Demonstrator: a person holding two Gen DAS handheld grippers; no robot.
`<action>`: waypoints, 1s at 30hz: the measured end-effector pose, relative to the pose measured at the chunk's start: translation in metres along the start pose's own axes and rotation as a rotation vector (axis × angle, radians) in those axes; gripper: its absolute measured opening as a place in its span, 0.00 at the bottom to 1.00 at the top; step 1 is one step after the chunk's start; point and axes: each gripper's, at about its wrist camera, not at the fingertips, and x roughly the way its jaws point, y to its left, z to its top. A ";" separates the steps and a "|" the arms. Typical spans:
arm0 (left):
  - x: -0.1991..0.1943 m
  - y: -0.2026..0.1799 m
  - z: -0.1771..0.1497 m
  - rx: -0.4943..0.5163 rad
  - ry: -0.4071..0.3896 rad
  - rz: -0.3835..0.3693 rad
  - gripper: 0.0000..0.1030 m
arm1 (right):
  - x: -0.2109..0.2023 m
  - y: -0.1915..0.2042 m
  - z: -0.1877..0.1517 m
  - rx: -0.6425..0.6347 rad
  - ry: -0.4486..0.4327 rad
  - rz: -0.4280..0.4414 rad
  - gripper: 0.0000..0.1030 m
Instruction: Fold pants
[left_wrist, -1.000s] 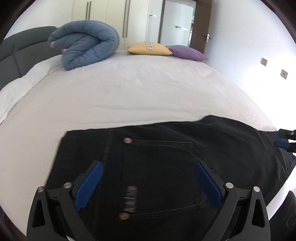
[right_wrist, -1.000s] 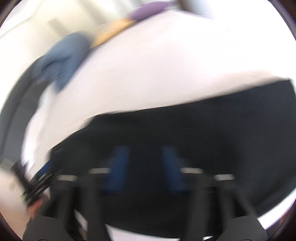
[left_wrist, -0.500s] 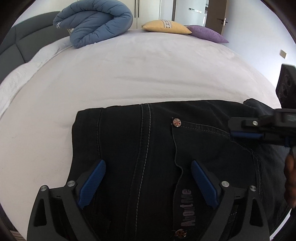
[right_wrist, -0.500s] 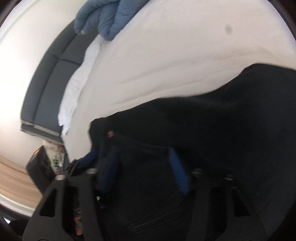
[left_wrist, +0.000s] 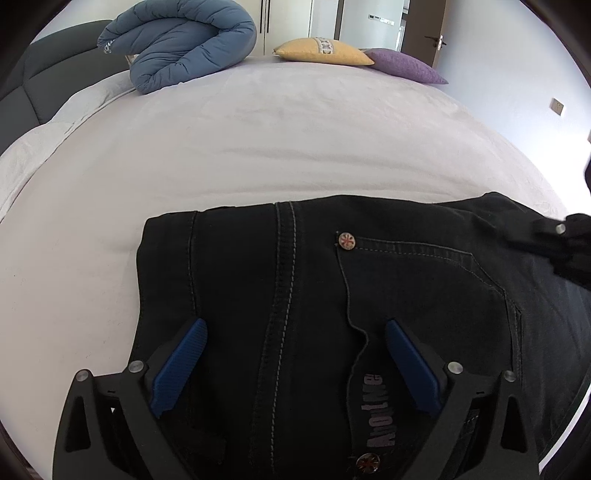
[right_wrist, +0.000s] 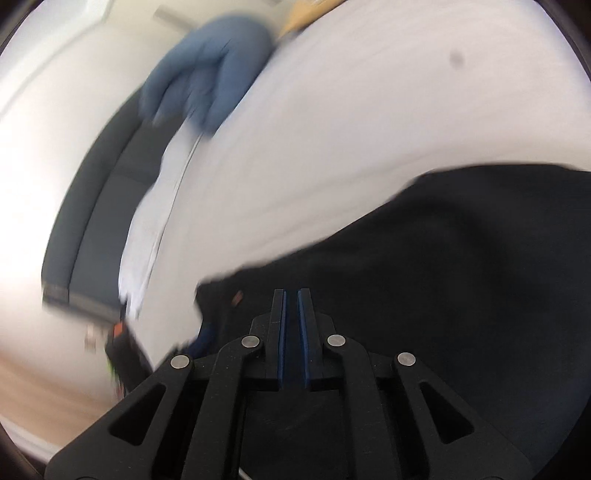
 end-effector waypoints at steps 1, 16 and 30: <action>0.001 0.000 0.000 0.001 0.002 -0.001 0.96 | 0.016 0.009 -0.003 -0.024 0.026 0.021 0.07; 0.007 -0.007 0.004 0.035 0.026 0.040 1.00 | -0.230 -0.265 -0.044 0.538 -0.447 -0.133 0.00; -0.049 -0.051 0.030 0.040 -0.014 0.031 0.88 | -0.379 -0.229 -0.086 0.417 -0.658 -0.224 0.08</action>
